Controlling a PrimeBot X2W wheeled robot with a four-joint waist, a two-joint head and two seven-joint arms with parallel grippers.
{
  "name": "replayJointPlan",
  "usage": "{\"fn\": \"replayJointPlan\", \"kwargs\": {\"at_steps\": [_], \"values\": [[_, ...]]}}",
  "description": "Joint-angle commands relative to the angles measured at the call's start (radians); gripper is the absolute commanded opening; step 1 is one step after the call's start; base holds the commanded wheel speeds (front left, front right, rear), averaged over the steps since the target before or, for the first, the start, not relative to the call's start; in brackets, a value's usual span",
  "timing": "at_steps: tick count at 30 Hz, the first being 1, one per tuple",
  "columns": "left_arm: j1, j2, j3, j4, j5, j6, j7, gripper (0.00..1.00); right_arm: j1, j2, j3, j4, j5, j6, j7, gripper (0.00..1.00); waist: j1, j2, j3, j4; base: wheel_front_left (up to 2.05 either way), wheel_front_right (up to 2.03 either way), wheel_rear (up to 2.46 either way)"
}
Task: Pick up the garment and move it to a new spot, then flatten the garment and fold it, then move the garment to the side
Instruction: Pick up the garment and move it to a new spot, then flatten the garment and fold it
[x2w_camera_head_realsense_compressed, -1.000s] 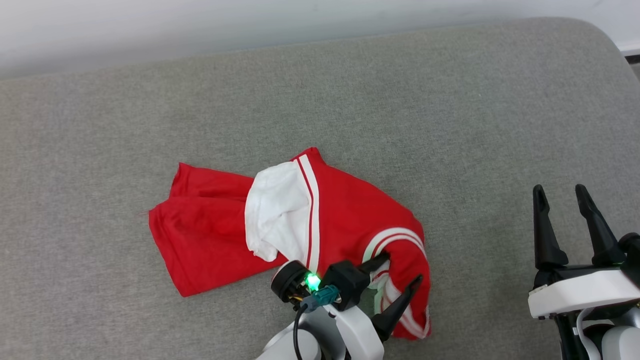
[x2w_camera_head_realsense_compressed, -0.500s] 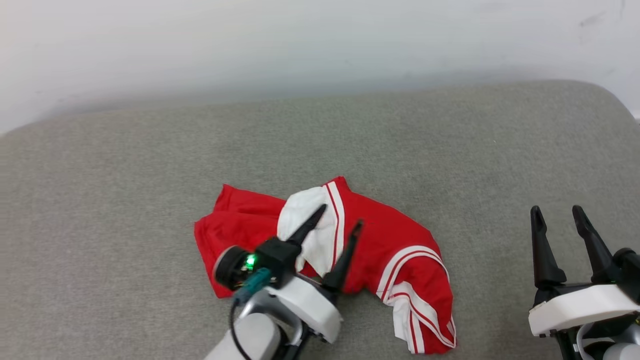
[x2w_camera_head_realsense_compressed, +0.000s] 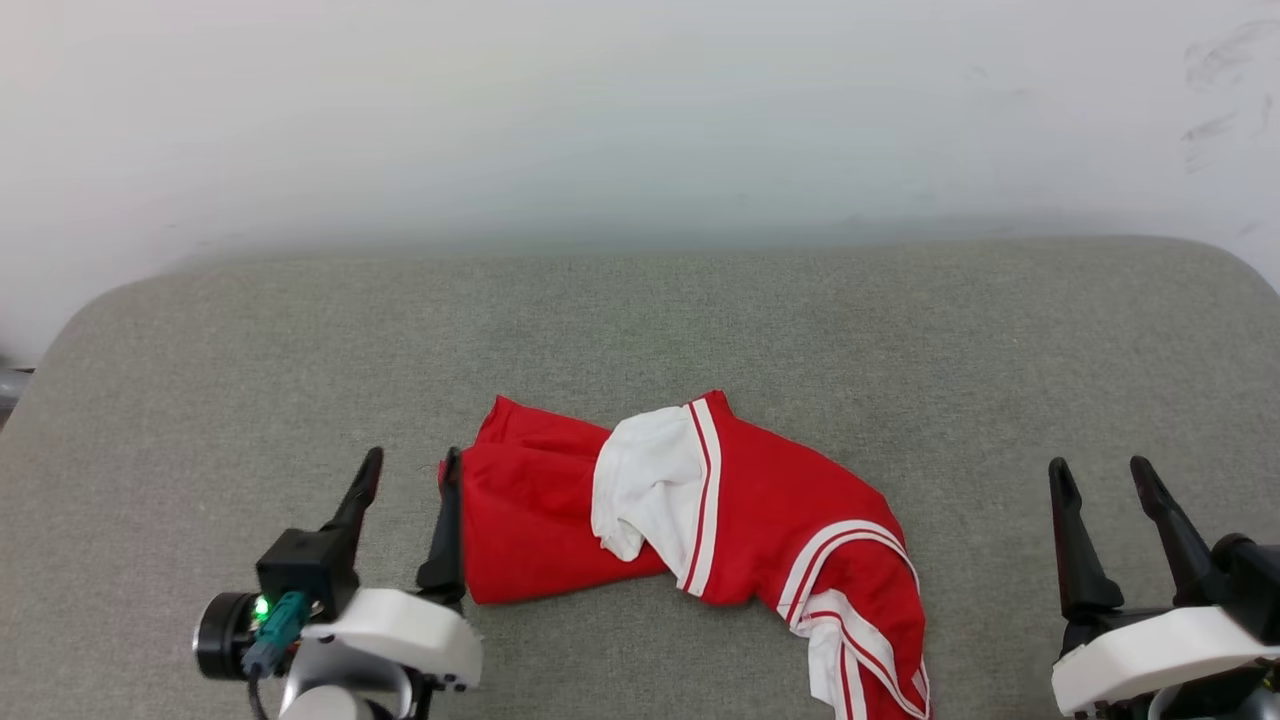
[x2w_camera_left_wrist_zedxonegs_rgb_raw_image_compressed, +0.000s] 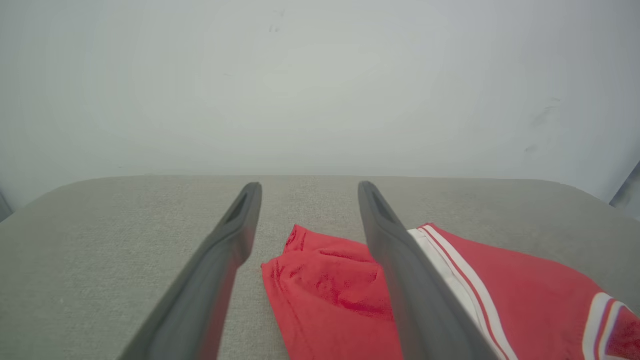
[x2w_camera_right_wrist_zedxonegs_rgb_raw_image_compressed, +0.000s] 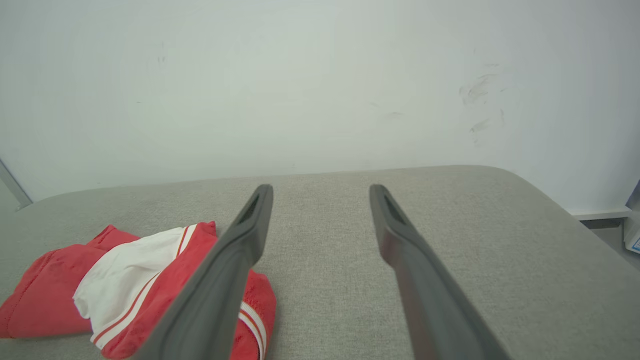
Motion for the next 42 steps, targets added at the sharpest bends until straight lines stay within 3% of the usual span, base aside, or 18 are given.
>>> {"fn": "replayJointPlan", "kwargs": {"at_steps": [1, 7, 18, 23, 36, 42], "values": [[0.029, 0.013, 0.022, -0.012, 0.004, 0.012, -0.005, 1.0, 0.017, 0.0, 0.007, -0.004, 0.0, -0.001, 0.001, 1.0, 0.0001, 0.0, -0.006, -0.001, 0.0, 0.0, 0.0], [0.079, 0.042, 0.067, -0.042, 0.006, 0.027, -0.005, 1.0, 0.03, 0.0, 0.014, -0.01, 0.007, -0.001, 0.005, 1.0, 0.0001, 0.0, -0.016, 0.001, 0.0, 0.0, 0.0], [0.059, 0.04, 0.046, -0.052, 0.008, 0.018, 0.003, 1.0, 0.023, 0.0, 0.015, -0.01, 0.011, -0.001, 0.013, 1.0, 0.0001, 0.0, -0.008, 0.01, 0.0, 0.0, 0.0], [-0.005, 0.028, -0.007, -0.041, -0.01, -0.03, 0.081, 1.0, 0.016, 0.0, 0.015, -0.012, 0.01, -0.001, 0.018, 1.0, 0.0001, 0.0, 0.007, 0.015, 0.0, 0.0, 0.0], [-0.234, -0.024, -0.175, 0.092, -0.095, -0.208, 0.453, 1.0, -0.036, 0.0, 0.031, -0.015, 0.009, -0.001, 0.018, 1.0, 0.0001, 0.0, 0.116, -0.035, 0.0, 0.0, 0.0], [-0.291, -0.011, -0.227, 0.177, -0.112, -0.242, 0.588, 1.0, -0.059, 0.0, 0.034, 0.006, 0.022, -0.001, 0.002, 1.0, 0.0001, 0.0, 0.162, -0.07, 0.0, 0.0, 0.0]]}}
